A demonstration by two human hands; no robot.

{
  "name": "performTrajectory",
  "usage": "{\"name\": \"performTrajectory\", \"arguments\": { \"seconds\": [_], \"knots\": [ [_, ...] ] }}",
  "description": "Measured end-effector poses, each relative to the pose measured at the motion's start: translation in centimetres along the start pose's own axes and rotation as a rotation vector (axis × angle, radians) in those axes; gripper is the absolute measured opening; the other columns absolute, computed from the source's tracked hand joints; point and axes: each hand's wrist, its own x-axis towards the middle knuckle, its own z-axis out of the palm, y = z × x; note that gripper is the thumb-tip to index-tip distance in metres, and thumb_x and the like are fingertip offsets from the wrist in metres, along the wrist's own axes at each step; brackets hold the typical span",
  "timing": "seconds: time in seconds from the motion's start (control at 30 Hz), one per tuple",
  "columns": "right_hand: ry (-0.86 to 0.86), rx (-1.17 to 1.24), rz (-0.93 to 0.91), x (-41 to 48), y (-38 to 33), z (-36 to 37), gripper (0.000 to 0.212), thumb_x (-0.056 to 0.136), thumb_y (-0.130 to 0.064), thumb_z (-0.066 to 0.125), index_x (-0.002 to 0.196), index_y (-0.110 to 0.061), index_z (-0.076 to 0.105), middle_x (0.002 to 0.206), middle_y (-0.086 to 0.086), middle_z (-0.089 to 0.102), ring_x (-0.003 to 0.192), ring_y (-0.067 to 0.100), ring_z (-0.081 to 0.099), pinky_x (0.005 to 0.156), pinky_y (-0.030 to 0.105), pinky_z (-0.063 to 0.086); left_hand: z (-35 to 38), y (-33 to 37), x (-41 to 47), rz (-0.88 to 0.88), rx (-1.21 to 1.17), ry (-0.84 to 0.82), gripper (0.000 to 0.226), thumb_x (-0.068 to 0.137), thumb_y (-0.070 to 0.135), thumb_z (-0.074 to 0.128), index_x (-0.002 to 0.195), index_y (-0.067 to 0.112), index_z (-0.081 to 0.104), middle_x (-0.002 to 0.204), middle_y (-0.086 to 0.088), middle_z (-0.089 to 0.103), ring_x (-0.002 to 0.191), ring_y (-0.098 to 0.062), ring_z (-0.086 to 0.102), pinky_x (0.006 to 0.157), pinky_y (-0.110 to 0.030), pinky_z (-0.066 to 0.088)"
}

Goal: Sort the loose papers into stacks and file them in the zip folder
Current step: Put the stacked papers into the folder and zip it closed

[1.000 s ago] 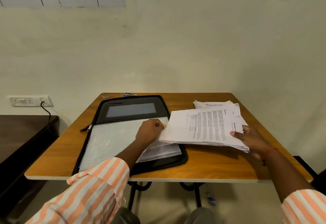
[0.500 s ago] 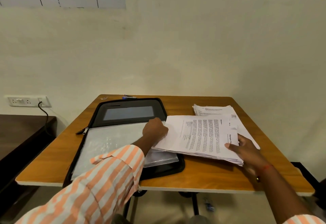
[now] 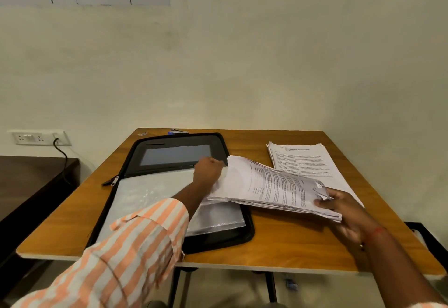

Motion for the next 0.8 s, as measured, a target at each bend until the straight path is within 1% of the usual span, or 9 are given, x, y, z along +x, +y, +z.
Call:
{"name": "performTrajectory", "arguments": {
  "seconds": [0.03,0.1,0.2,0.33,0.47,0.57,0.67,0.73,0.8],
  "knots": [
    [-0.009,0.007,0.014,0.2,0.0,-0.3,0.042,0.086,0.023,0.050,0.124,0.009,0.060,0.121,0.027,0.067,0.113,0.040,0.065,0.087,0.044,0.058,-0.1,0.3,0.2,-0.003,0.005,0.000,0.033,0.090,0.020,0.065,0.059,0.014,0.057,0.059,-0.003,0.054,0.060,-0.022,0.054,0.067,-0.030,0.050],
    [-0.019,0.021,0.054,0.7,-0.3,-0.6,0.042,0.088,0.024,0.046,0.125,0.009,0.059,0.123,0.026,0.067,0.105,0.035,0.069,0.075,0.034,0.063,-0.6,1.0,0.8,-0.028,0.000,-0.020,0.030,0.089,0.018,0.064,0.060,0.012,0.057,0.063,-0.007,0.055,0.062,-0.025,0.053,0.065,-0.032,0.047],
    [-0.003,0.038,0.124,1.3,-0.8,-0.7,0.037,0.097,0.013,0.042,0.130,0.006,0.057,0.123,0.025,0.066,0.090,0.028,0.072,0.056,0.026,0.061,-1.3,2.2,1.5,-0.034,0.054,-0.115,0.016,0.088,0.022,0.060,0.075,0.012,0.062,0.072,-0.005,0.059,0.068,-0.024,0.056,0.066,-0.032,0.050],
    [0.054,0.035,0.172,1.4,-1.9,-0.3,0.027,0.101,0.005,0.040,0.120,0.004,0.059,0.105,0.021,0.067,0.052,0.017,0.069,0.032,0.018,0.046,-1.0,3.0,2.2,0.022,0.136,-0.102,0.028,0.087,0.009,0.060,0.059,0.012,0.056,0.058,-0.001,0.050,0.052,-0.015,0.044,0.050,-0.023,0.036],
    [0.094,-0.005,0.218,2.5,-2.6,-0.4,0.029,0.101,-0.003,0.047,0.128,-0.001,0.058,0.111,0.023,0.066,0.050,0.019,0.069,0.028,0.018,0.043,-0.9,3.4,2.8,0.106,0.251,-0.119,0.024,0.083,0.007,0.058,0.060,0.005,0.064,0.054,-0.005,0.057,0.052,-0.017,0.050,0.056,-0.026,0.045],
    [0.137,-0.056,0.230,2.8,-3.4,-0.3,0.027,0.099,-0.005,0.053,0.124,-0.001,0.060,0.085,0.017,0.072,0.046,0.019,0.067,0.027,0.016,0.040,-1.2,3.6,3.1,0.162,0.304,-0.132,0.021,0.084,0.010,0.058,0.071,0.001,0.072,0.068,-0.011,0.072,0.056,-0.020,0.061,0.061,-0.030,0.057],
    [0.147,-0.092,0.209,2.9,-4.2,-0.5,0.015,0.101,-0.005,0.050,0.111,-0.002,0.060,0.063,0.014,0.068,0.041,0.018,0.064,0.025,0.014,0.037,-1.4,3.7,3.3,0.180,0.338,-0.123,0.022,0.083,0.013,0.058,0.071,0.007,0.075,0.071,-0.009,0.075,0.069,-0.024,0.073,0.069,-0.036,0.062],
    [0.148,-0.117,0.221,3.2,-4.3,-0.5,0.016,0.103,-0.002,0.045,0.106,-0.002,0.061,0.064,0.016,0.069,0.041,0.018,0.064,0.026,0.013,0.036,-1.4,3.3,3.4,0.202,0.367,-0.136,0.022,0.085,0.014,0.059,0.071,0.005,0.074,0.077,-0.012,0.075,0.070,-0.026,0.073,0.067,-0.035,0.062],
    [0.116,-0.128,0.246,3.3,-4.4,0.0,0.019,0.102,0.001,0.046,0.109,-0.002,0.063,0.076,0.018,0.074,0.047,0.020,0.068,0.029,0.015,0.041,-1.3,2.8,2.8,0.246,0.411,-0.158,0.023,0.087,0.014,0.059,0.069,0.003,0.069,0.082,-0.013,0.075,0.059,-0.022,0.065,0.059,-0.030,0.058]
  ]
}}
